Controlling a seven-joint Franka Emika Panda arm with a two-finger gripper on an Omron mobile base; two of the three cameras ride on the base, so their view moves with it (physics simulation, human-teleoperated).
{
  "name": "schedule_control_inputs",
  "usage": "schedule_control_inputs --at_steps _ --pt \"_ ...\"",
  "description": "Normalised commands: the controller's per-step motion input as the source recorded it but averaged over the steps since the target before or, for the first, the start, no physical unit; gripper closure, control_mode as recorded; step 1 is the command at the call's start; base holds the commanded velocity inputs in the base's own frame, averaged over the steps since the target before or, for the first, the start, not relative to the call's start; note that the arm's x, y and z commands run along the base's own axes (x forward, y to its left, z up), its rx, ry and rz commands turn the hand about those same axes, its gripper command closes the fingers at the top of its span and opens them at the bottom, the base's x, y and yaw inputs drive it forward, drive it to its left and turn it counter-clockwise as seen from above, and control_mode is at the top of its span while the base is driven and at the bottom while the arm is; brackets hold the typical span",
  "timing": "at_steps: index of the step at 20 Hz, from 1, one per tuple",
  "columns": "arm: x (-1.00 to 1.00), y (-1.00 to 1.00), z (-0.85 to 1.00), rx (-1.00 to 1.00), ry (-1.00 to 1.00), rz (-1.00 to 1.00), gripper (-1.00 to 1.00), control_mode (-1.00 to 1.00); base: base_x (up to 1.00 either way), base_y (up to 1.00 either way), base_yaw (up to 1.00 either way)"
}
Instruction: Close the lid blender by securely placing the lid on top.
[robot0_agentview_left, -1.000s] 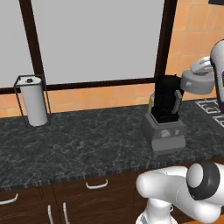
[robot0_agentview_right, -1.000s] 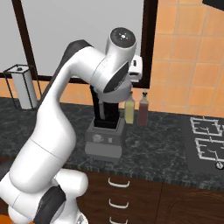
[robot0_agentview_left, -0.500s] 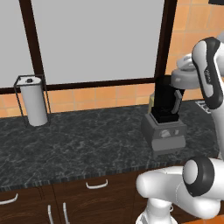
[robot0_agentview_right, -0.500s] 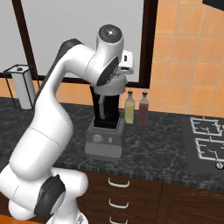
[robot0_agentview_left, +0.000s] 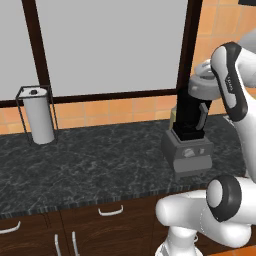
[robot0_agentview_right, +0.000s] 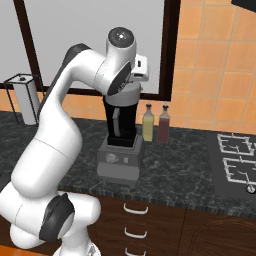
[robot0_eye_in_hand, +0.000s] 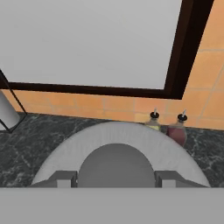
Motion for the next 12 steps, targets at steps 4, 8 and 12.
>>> schedule_control_inputs --at_steps 4,8,12 --pt "0.23 0.18 0.28 0.0 0.0 0.0 1.0 -1.0 0.0 0.0 0.0" --pt "0.3 0.15 0.21 0.0 0.0 -0.01 1.0 -1.0 0.0 0.0 0.0" --pt "0.35 0.01 0.1 0.0 -0.01 0.0 1.0 -1.0 0.0 0.0 0.0"
